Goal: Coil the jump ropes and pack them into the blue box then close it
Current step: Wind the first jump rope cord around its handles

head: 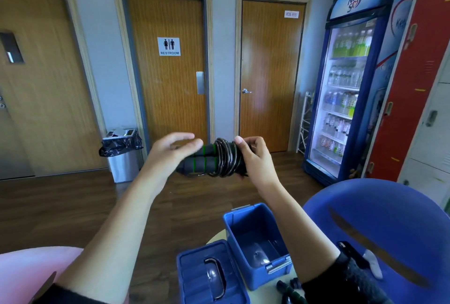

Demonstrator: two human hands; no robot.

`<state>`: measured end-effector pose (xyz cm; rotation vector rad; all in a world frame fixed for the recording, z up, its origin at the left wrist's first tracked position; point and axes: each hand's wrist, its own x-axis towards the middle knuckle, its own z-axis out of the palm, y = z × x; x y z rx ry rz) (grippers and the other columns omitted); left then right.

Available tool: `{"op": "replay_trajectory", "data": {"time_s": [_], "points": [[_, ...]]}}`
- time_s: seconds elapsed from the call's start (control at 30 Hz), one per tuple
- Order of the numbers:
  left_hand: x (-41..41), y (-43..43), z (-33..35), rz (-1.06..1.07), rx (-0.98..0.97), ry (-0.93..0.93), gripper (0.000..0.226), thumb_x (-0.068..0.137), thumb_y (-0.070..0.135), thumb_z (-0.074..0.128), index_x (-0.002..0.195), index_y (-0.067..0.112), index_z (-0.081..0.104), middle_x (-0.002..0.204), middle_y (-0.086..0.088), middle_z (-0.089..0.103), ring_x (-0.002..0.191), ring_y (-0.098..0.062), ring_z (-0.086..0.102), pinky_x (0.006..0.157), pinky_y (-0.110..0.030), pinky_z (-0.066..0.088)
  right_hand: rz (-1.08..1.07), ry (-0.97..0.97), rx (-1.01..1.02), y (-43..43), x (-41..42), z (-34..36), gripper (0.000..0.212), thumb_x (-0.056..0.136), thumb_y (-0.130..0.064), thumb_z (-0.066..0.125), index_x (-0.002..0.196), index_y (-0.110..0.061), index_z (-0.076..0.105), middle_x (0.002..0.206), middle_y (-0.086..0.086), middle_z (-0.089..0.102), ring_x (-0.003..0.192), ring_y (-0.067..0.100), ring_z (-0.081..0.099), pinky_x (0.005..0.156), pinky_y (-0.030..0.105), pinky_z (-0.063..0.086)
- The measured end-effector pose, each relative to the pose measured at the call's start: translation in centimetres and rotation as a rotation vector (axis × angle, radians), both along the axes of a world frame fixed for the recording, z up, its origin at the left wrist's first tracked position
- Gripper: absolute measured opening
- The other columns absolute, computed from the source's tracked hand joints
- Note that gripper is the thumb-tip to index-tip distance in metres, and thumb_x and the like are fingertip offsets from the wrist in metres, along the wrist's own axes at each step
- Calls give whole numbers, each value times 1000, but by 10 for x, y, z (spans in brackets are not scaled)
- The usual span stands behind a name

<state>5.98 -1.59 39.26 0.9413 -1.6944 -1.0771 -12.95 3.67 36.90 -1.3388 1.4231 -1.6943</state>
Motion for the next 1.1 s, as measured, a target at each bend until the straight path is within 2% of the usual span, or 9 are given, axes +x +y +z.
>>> {"op": "replay_trajectory", "data": {"time_s": [0.13, 0.27, 0.37, 0.47, 0.6, 0.73, 0.87, 0.97, 1.1], "points": [[-17, 2, -10, 169, 201, 344, 15, 74, 38, 75, 77, 23, 76, 110, -1, 71, 116, -25, 60, 105, -50, 40, -38, 89, -43, 0, 8, 3, 36, 93, -48, 52, 104, -15, 54, 93, 8, 63, 79, 27, 68, 52, 30, 56], [-27, 15, -6, 461, -52, 312, 30, 89, 35, 64, 77, 8, 67, 83, 2, 68, 77, -4, 57, 68, -23, 41, 16, 13, 135, 3, 19, 11, 91, 66, -92, 31, 118, -22, 55, 117, 9, 64, 108, 29, 62, 96, 54, 49], [-29, 22, -2, 425, -178, 248, 32, 91, 35, 61, 70, 11, 60, 69, 5, 58, 64, -4, 50, 60, -21, 35, -65, -111, 54, 4, 22, 20, 74, 76, -82, 37, 94, -13, 57, 93, 12, 64, 80, 16, 61, 70, 32, 55], [-28, 22, 5, 342, -167, 183, 36, 92, 37, 59, 64, 18, 49, 64, 8, 45, 65, -5, 45, 61, -22, 32, -158, -197, -45, 5, 22, 25, 43, 96, -51, 45, 77, -12, 48, 70, 2, 49, 57, 14, 50, 41, 23, 41], [-24, 21, 12, 245, -132, 176, 37, 90, 40, 63, 61, 21, 49, 65, 8, 43, 74, -9, 47, 70, -24, 35, -223, -222, -123, 7, 27, 22, 37, 98, -43, 43, 74, -15, 47, 66, -1, 47, 65, 15, 47, 62, 31, 41], [-22, 19, 9, 243, -73, 235, 37, 88, 42, 64, 56, 28, 53, 80, 2, 56, 90, -12, 55, 75, -22, 38, -197, -143, -155, 9, 27, 21, 34, 100, -38, 40, 75, -16, 46, 69, -2, 48, 66, 14, 47, 64, 34, 43], [-23, 27, 11, 415, -215, 56, 34, 93, 41, 56, 72, 14, 56, 74, 4, 55, 71, -6, 52, 61, -20, 35, -139, 34, -59, 13, 25, 31, 34, 97, -45, 44, 86, -14, 50, 74, 3, 55, 68, 18, 55, 67, 45, 55], [-21, 28, 11, 442, -339, -25, 39, 95, 38, 54, 64, 15, 47, 62, 4, 47, 60, -7, 46, 53, -16, 33, -167, 144, -16, 18, 23, 36, 45, 96, -52, 42, 87, -9, 49, 70, 2, 52, 57, 12, 50, 48, 24, 51], [-22, 28, 4, 429, -358, 30, 40, 94, 37, 55, 67, 8, 48, 58, 3, 44, 53, -8, 44, 57, -24, 46, -197, 71, -74, 14, 23, 33, 48, 93, -53, 49, 79, -7, 47, 68, 7, 53, 59, 22, 55, 51, 42, 55]]}}
